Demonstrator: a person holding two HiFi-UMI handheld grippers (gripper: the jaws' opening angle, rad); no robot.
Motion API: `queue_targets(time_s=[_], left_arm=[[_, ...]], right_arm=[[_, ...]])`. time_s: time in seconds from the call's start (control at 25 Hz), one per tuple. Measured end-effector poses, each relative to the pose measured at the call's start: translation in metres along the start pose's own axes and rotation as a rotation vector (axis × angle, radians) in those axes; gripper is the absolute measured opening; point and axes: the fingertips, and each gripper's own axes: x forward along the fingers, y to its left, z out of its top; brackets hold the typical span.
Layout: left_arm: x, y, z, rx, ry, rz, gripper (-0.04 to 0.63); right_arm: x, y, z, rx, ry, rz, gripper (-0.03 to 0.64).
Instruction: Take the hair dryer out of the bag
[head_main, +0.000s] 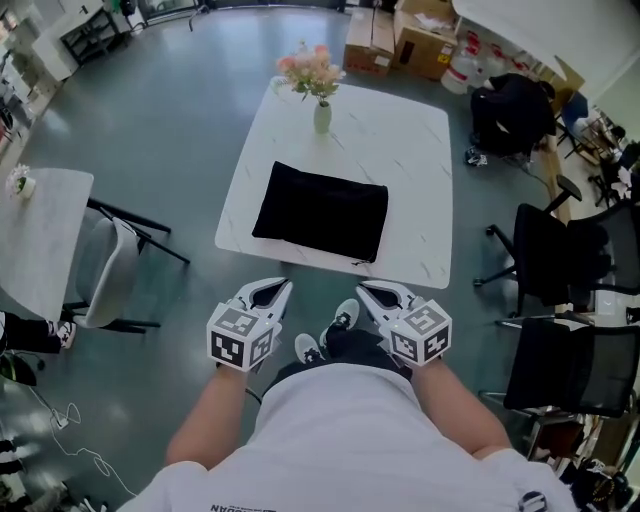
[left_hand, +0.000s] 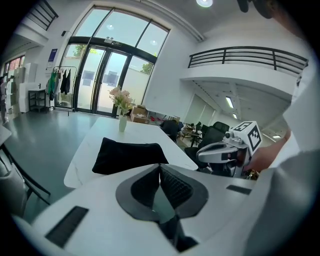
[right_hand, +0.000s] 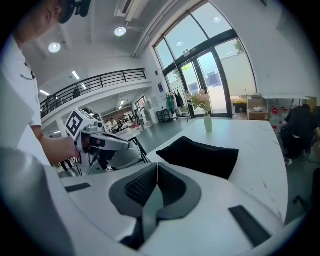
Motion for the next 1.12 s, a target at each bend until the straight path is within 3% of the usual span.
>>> queue_targets(time_s=[0.48, 0.76, 1.12], left_arm=[[0.043, 0.02, 0.037, 0.05, 0.032, 0.001, 0.018], [0.092, 0.044, 0.087, 0.099, 0.036, 0.008, 0.018], [0.135, 0.104, 0.109, 0.148, 0.13, 0.114, 0.018]], right_arm=[[0.015, -0.051, 0.03, 0.06, -0.055, -0.007, 0.017], [0.03, -0.104, 0.047, 0.056, -0.028, -0.017, 0.017], [0.053, -0.161, 0.075, 0.053, -0.034, -0.009, 0.017]])
